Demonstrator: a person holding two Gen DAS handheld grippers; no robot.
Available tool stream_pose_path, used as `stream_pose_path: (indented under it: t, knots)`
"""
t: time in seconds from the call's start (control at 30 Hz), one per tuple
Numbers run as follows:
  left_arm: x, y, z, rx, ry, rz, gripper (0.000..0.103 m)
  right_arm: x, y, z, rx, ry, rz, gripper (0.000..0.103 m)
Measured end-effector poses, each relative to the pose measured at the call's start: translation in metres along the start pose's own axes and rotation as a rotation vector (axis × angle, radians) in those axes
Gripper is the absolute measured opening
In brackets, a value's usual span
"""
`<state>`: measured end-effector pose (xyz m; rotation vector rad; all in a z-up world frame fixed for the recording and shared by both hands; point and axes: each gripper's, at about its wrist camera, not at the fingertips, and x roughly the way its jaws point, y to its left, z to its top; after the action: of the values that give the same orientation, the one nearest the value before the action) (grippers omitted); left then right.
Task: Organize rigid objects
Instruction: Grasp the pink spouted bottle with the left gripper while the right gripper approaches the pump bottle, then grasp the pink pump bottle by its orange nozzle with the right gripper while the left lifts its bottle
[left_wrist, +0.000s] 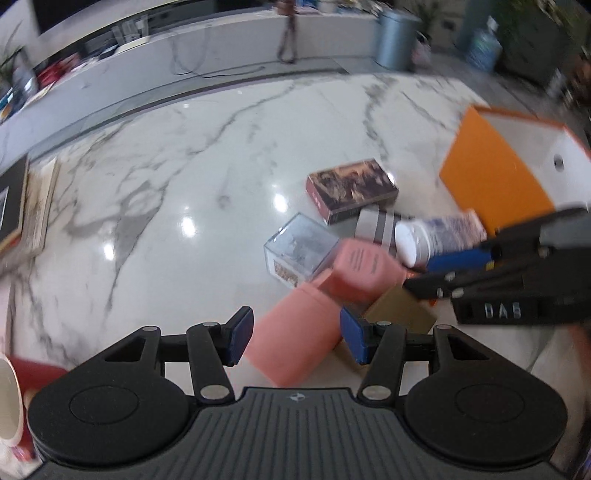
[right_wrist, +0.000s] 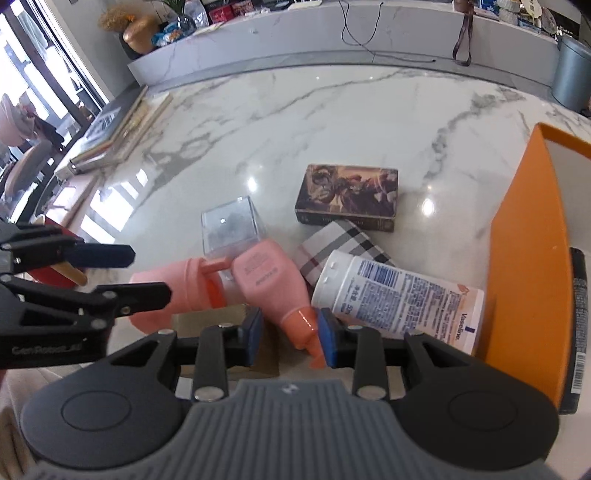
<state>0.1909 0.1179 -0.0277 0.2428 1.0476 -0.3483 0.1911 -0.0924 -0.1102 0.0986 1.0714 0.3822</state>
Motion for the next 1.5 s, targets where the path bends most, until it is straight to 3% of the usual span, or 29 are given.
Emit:
stream_pose_path:
  t: [0.17, 0.37, 0.57, 0.67, 0.8, 1.0, 1.2, 1.3, 1.43, 1.5]
  knots:
    - [0.011, -0.003, -0.005, 0.139, 0.046, -0.014, 0.064, 0.013, 0.0, 0.0, -0.012, 0.031, -0.011, 0.035]
    - [0.026, -0.007, -0.004, 0.216, 0.06, -0.023, 0.069, 0.021, 0.002, 0.001, -0.06, 0.052, -0.034, 0.035]
    - [0.037, -0.003, -0.001, 0.171, 0.063, -0.05, 0.071, 0.025, 0.0, -0.001, -0.067, 0.068, -0.036, 0.034]
    - [0.039, 0.002, -0.001, 0.089, 0.089, -0.057, 0.071, 0.019, -0.002, -0.002, -0.049, 0.04, -0.032, 0.034]
    - [0.041, 0.005, -0.003, -0.017, 0.141, -0.003, 0.07, 0.003, -0.001, -0.004, -0.015, -0.014, -0.038, 0.034]
    - [0.037, 0.018, -0.009, -0.169, 0.15, 0.03, 0.068, -0.005, -0.007, -0.015, 0.077, -0.013, -0.079, 0.034]
    - [0.035, 0.022, -0.01, -0.199, 0.141, 0.034, 0.069, 0.007, -0.018, -0.023, 0.161, 0.034, -0.077, 0.036]
    - [0.036, 0.02, -0.01, -0.196, 0.138, 0.033, 0.069, 0.014, -0.022, -0.022, 0.196, 0.03, -0.052, 0.043]
    - [0.041, 0.021, -0.011, -0.198, 0.156, 0.034, 0.069, 0.022, -0.022, -0.02, 0.199, 0.017, -0.019, 0.04]
    - [0.042, 0.021, -0.011, -0.201, 0.16, 0.032, 0.064, 0.02, -0.021, -0.02, 0.187, 0.004, -0.017, 0.038]
